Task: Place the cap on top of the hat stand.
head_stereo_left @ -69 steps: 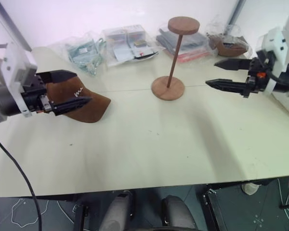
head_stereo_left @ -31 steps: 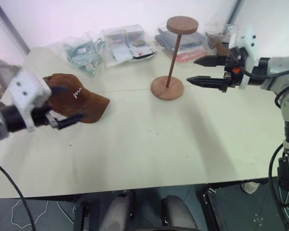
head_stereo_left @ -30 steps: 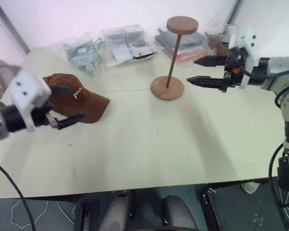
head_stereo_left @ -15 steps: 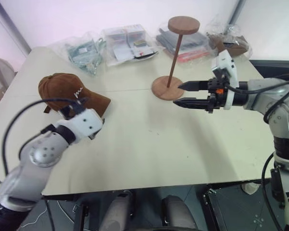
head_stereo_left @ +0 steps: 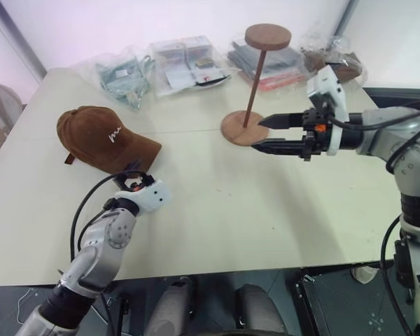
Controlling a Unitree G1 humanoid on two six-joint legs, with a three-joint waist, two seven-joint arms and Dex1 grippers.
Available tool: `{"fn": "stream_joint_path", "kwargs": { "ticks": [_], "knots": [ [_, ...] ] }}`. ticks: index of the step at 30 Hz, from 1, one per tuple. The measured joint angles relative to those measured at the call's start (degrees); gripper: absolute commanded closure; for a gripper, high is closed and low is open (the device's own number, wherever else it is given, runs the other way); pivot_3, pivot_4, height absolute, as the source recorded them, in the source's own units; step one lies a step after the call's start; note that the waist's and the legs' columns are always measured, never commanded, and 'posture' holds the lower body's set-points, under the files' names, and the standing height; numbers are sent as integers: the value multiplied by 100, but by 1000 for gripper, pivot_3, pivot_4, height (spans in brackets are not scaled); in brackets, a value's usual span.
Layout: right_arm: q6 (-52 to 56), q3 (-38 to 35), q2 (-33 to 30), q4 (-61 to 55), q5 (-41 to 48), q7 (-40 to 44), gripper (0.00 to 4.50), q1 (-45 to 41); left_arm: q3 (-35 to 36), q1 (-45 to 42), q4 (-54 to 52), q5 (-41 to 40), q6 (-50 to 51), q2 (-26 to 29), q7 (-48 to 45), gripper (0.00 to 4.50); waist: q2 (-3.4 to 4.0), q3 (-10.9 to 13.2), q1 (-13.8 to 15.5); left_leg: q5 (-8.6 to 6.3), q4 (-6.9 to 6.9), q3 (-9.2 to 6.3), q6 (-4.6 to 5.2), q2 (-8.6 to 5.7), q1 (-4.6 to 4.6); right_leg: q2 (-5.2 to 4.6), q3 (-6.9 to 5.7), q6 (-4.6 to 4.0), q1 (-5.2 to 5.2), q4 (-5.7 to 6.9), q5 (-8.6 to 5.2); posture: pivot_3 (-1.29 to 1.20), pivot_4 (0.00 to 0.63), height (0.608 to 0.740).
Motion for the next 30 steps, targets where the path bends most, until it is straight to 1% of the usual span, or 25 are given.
{"fn": "stream_joint_path", "kwargs": {
  "ticks": [7,15,20,30],
  "knots": [
    [28,0,-1,-4,2,-9,1145,-49,9,-248,646,315,-273,-397,477,12,2,-2,92,0,5,0,-1,0,4,0,1,0,-3,13,0,0,150,740],
    [29,0,-1,-9,-1,-18,1145,-144,100,-297,1124,437,-377,-742,1028,12,5,-10,98,1,9,-1,-2,0,12,1,1,0,0,28,0,0,150,740],
    [28,0,-13,-8,-6,-19,1145,-190,190,-367,1410,470,-386,-866,1373,12,11,-21,83,1,8,-1,-2,1,15,3,2,-1,-1,30,0,0,150,740],
    [10,3,-8,-6,-14,-28,1145,-253,403,-387,1678,464,-392,-871,1601,12,17,-26,43,1,4,0,-2,1,15,4,6,-1,-5,31,0,0,150,740]
  ]
}}
